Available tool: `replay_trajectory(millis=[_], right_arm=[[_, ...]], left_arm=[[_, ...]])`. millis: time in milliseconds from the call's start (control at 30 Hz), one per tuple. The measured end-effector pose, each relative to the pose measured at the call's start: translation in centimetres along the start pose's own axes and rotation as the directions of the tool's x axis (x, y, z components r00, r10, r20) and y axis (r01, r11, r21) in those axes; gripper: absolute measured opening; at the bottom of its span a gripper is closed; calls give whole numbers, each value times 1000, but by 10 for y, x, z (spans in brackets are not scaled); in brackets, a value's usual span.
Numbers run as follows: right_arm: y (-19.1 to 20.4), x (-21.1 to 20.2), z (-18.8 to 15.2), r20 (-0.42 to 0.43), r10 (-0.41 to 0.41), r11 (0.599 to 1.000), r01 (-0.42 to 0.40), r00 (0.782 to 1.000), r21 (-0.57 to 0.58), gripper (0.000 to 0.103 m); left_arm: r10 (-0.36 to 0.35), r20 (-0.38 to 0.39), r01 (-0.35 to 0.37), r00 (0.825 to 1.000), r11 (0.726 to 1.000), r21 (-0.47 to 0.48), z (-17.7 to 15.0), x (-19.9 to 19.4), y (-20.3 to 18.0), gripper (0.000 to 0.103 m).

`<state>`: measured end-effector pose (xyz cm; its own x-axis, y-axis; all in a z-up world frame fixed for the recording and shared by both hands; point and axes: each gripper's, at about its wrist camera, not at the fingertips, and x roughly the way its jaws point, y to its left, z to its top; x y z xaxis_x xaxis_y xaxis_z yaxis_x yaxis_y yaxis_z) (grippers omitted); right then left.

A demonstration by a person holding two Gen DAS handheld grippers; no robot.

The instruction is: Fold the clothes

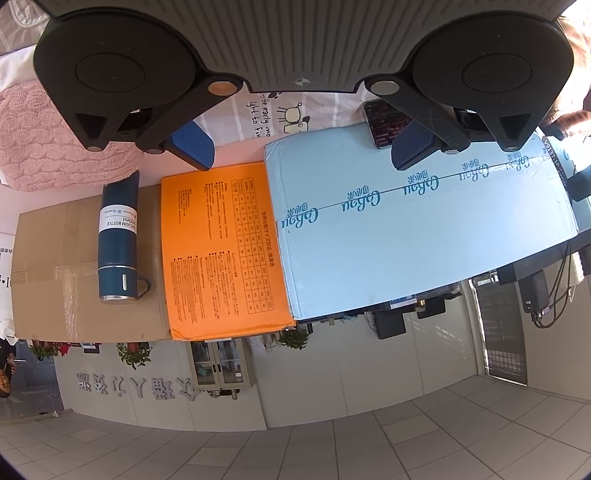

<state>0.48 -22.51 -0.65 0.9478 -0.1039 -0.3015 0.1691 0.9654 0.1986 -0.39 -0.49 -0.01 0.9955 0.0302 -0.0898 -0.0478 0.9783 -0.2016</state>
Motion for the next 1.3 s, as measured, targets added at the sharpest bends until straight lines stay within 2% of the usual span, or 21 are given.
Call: replay_trajectory(millis=[600,833,967,1033,1200,1300], right_arm=[[-1,-1,1,12,-20,1000,20,1000,-7,103],[-4,-12,5,50,-32,999,33,998,-15,103],[-12,-22,12,89,-50,999,51,995,-10,103],[-16,-26,15,107,-58,998,59,993,-7,103],[-30,-30,21,122,-60,998,59,991,14,103],[-41,-36,23,152,-83,996,84,985,1,103]], left_arm=[[7,-7,-7,1000,1000,-10,-3,4,1,103],[11,54,-11,998,1000,3,-4,-4,-2,103],[64,130,-61,989,998,-30,-6,-8,1,103],[82,151,-80,985,997,-16,-5,-9,1,103],[36,111,-33,993,999,-29,-5,-8,5,103],[23,126,-19,992,999,-33,-7,-10,3,103]])
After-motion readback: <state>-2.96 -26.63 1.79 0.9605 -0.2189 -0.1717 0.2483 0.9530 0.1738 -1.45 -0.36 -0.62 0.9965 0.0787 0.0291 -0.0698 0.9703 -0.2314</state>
